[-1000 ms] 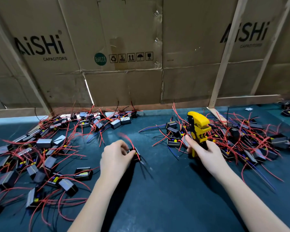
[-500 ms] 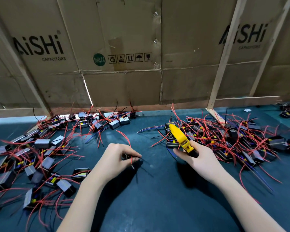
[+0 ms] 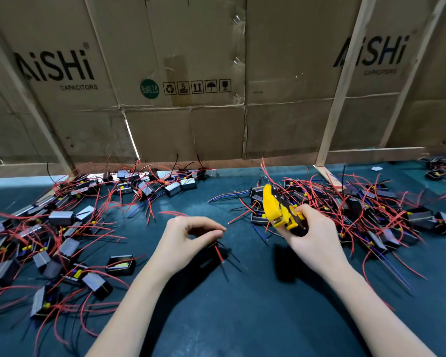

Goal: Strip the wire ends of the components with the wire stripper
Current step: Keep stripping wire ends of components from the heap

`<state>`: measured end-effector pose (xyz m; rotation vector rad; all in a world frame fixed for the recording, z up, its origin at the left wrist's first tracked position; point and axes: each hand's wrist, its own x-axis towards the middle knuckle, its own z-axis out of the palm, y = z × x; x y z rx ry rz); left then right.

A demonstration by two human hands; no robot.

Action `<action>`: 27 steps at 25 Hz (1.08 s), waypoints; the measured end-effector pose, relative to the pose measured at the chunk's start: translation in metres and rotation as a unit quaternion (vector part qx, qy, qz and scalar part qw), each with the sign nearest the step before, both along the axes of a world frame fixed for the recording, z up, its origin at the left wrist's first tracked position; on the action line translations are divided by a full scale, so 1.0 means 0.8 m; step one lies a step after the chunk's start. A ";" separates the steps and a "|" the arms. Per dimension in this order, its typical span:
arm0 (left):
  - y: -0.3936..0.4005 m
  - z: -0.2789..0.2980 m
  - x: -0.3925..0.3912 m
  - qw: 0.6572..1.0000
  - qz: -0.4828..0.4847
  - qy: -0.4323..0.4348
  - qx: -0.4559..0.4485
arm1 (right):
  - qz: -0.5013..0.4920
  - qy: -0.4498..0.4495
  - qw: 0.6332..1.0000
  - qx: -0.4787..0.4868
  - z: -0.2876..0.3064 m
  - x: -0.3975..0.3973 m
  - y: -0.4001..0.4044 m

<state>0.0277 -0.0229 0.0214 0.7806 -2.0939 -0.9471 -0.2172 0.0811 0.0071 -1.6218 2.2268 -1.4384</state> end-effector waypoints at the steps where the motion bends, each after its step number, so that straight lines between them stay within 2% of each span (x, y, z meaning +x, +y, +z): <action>1: -0.001 0.000 0.001 1.000 -0.015 -0.007 0.014 | -0.010 0.001 1.000 -0.013 0.002 -0.001 0.001; 5: -0.006 0.000 0.010 0.994 -0.083 -0.032 0.056 | -0.061 0.111 0.992 0.008 0.002 -0.010 0.001; 8: -0.006 -0.003 0.008 0.997 -0.068 -0.020 0.041 | -0.097 0.182 0.978 0.041 -0.004 -0.013 -0.001; 13: 0.007 -0.009 -0.012 0.999 -0.032 -0.014 0.036 | -0.136 0.234 0.962 0.039 -0.013 -0.011 -0.008; 17: -0.001 -0.005 -0.002 0.985 -0.130 -0.026 0.114 | -0.152 0.256 0.953 0.047 -0.015 -0.011 -0.014; 19: -0.004 -0.004 0.006 0.984 -0.149 -0.042 0.093 | -0.152 0.259 0.953 0.045 -0.017 -0.013 -0.015; 22: -0.003 -0.006 0.002 0.990 -0.124 -0.057 0.046 | -0.147 0.263 0.953 0.040 -0.019 -0.013 -0.014; 27: 0.008 -0.011 -0.012 0.995 -0.080 -0.017 0.057 | -0.180 0.278 0.942 0.059 -0.019 -0.010 -0.013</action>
